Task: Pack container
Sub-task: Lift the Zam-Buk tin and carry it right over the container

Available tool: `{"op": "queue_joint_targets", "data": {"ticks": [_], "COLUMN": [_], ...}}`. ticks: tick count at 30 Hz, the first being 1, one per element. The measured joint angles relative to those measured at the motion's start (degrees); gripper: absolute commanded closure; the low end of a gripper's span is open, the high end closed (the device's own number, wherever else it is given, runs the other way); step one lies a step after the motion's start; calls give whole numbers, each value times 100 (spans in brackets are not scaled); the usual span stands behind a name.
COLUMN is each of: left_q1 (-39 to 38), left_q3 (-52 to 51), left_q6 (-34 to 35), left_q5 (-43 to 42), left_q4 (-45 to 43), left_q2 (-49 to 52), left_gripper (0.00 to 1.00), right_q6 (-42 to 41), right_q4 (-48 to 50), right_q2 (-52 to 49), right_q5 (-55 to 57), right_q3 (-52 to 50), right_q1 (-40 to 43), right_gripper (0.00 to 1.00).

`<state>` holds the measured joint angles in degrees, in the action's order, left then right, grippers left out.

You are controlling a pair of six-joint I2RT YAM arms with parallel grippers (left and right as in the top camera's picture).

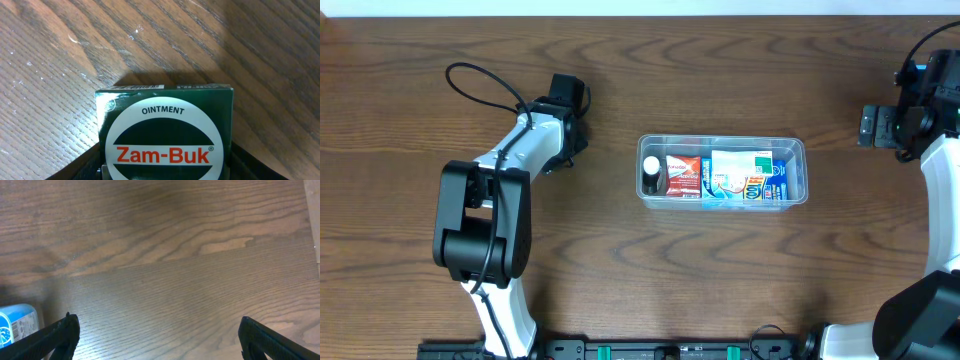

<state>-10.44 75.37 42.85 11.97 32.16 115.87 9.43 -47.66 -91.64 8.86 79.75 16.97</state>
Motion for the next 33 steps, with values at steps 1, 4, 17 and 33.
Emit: {"op": "queue_joint_targets", "data": {"ticks": [1, 4, 17, 33], "left_q1": [0, 0, 0, -1156], "left_q3": [0, 0, 0, 0], "left_q6": [-55, -205, -413, -542], "left_q5": [0, -2, -4, -463], "left_q4": [0, 9, 356, 605], "left_q2": [0, 0, -951, -3152], "left_gripper": [36, 36, 36, 38], "right_q6": [0, -2, 0, 0], "right_q4": [0, 0, 2, 0], "right_q2": [0, 0, 0, 0], "right_q5": [0, 0, 0, 0], "right_q3": [0, 0, 0, 0], "right_q1": [0, 0, 0, 0], "right_gripper": [1, 1, 1, 1]}}
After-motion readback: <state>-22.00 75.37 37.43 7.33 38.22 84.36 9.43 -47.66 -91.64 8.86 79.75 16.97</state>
